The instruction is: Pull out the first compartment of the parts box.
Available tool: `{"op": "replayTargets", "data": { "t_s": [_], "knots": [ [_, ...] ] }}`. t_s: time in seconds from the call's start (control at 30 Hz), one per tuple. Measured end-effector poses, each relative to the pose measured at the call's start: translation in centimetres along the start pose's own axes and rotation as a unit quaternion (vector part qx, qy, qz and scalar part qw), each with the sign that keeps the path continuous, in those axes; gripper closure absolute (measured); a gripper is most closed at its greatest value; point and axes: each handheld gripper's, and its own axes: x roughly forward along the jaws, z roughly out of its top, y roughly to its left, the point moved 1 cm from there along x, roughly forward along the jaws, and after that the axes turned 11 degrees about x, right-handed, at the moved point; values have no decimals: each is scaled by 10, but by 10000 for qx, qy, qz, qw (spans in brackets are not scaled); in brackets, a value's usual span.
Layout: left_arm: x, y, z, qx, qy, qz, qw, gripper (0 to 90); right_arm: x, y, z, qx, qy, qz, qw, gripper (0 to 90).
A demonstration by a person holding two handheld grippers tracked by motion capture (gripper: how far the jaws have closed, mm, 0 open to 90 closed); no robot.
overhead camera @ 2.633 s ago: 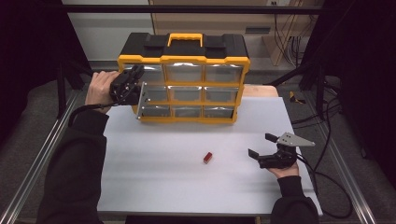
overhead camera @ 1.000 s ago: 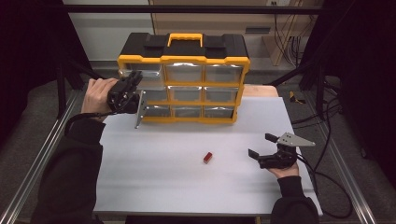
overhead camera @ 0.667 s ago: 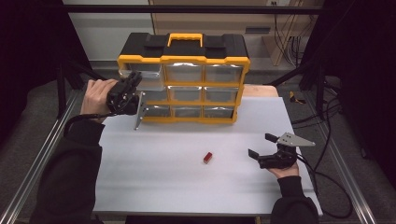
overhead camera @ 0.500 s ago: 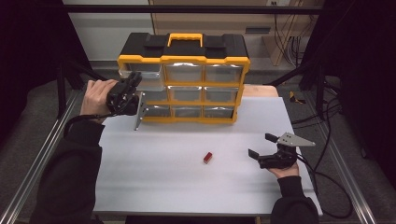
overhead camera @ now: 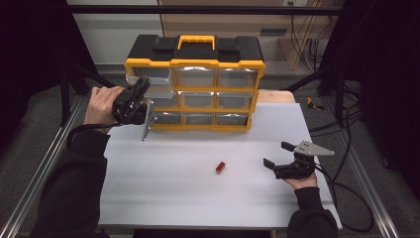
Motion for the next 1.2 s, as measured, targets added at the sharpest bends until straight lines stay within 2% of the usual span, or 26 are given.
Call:
{"op": "replayTargets", "data": {
  "t_s": [0.5, 1.2],
  "knots": [
    [-2, 0, 0, 3, -8, 28, 10000, 793, 0, 0, 0, 7, -24, 5, 10000, 3],
    [-12, 0, 2, 25, -40, 64, 10000, 794, 0, 0, 0, 10, -20, 6, 10000, 3]
  ]
}}
